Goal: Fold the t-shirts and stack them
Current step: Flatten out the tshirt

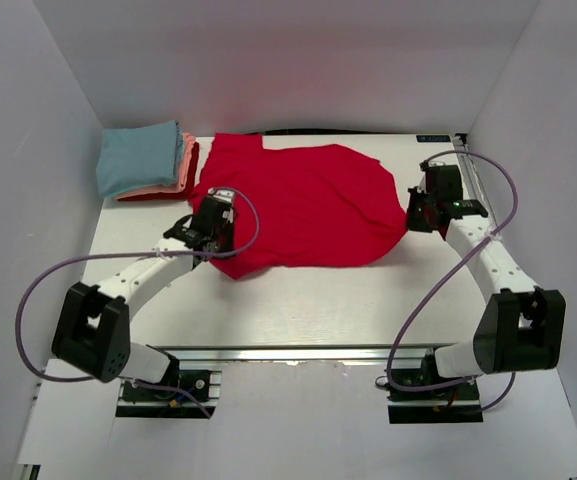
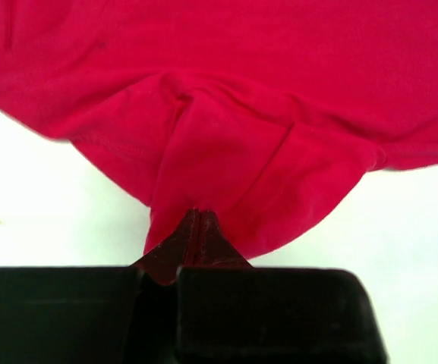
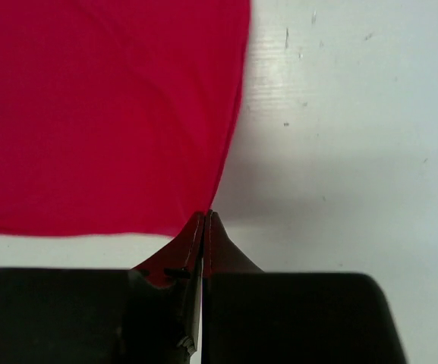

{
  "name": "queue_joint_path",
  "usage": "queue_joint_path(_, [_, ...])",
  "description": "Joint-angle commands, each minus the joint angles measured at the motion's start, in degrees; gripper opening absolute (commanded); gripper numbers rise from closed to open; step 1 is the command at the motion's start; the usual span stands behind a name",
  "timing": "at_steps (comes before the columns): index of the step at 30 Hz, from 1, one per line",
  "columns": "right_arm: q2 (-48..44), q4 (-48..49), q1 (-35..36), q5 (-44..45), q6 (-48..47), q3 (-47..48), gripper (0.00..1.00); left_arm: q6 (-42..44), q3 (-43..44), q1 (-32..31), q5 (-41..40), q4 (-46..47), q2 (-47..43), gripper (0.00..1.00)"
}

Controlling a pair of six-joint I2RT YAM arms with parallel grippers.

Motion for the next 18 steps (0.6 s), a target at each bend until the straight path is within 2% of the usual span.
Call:
queue_joint_path(1, [-4.1,0.7,-0.1,1.3,2.8,-1.4,0.00,-6.7,-2.6,-1.7,1.8,4.5,-8.6,0.00])
queue_joint_path(7, [-2.0,-7.1,0.0,3.4,7.9,-3.8,0.00,-8.4,-9.4,-2.3,1.1,2.2,-11.2,0.00])
queue_joint_path(11, [1.9,-12.1,-0.2,7.0,9.9,-5.1,0.00,-9.3,-10.5,-2.5,3.4,0.2,-12.1,0.00])
queue_joint_path(18, [3.8,-17.0,-0.1,8.3,14.4,-6.7,0.00,-11.1,-10.8,-3.4,2.0,-6.2,-15.8,0.00])
